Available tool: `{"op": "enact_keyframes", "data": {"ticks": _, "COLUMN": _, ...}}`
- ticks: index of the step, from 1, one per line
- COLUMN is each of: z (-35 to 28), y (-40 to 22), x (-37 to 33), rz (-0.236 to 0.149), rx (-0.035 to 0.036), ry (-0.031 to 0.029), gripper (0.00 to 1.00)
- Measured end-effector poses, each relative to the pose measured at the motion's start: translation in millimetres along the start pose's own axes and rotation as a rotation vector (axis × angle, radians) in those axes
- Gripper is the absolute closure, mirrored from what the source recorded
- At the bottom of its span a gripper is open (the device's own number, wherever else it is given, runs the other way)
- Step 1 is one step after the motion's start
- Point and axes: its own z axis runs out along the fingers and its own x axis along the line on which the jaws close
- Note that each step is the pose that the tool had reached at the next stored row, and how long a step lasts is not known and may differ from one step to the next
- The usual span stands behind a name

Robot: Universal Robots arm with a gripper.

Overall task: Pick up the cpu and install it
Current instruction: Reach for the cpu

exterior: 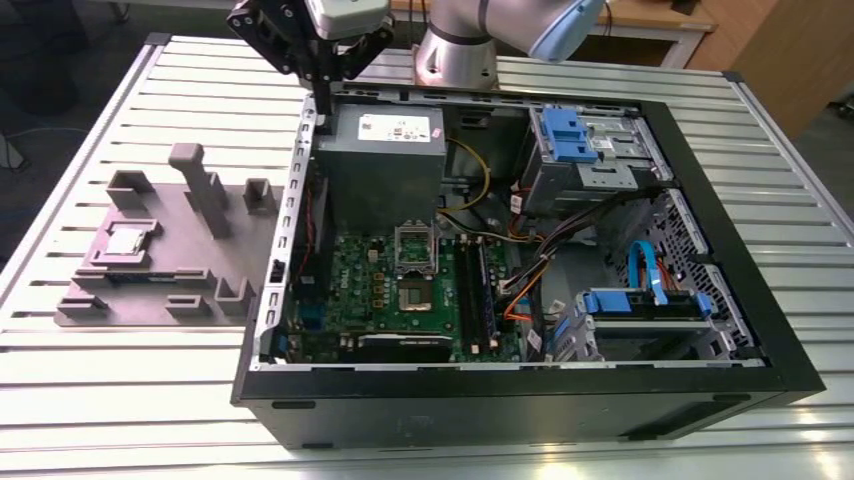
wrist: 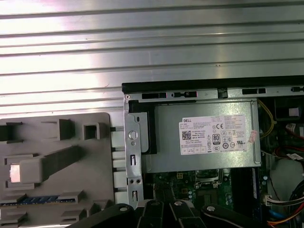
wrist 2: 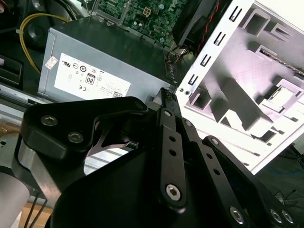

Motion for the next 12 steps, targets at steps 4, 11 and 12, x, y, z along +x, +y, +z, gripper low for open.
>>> {"op": "enact_keyframes", "data": {"ticks": 4, "z": 0.0, "y": -0.1, "x": 0.8, "rz": 0.000, "rx": 0.0001, "ry": 0.0000, "gripper": 0.89}}
{"op": "enact_keyframes", "data": {"ticks": 11, "z": -0.1, "y": -0.2, "x": 3.1, "rz": 0.000, "rx": 0.0000, "ry": 0.0000, "gripper": 0.89}}
{"op": "enact_keyframes", "data": {"ticks": 12, "z": -0.1, "y": -0.3, "x": 3.3, "rz": 0.000, "rx": 0.0000, "ry": 0.0000, "gripper": 0.89}}
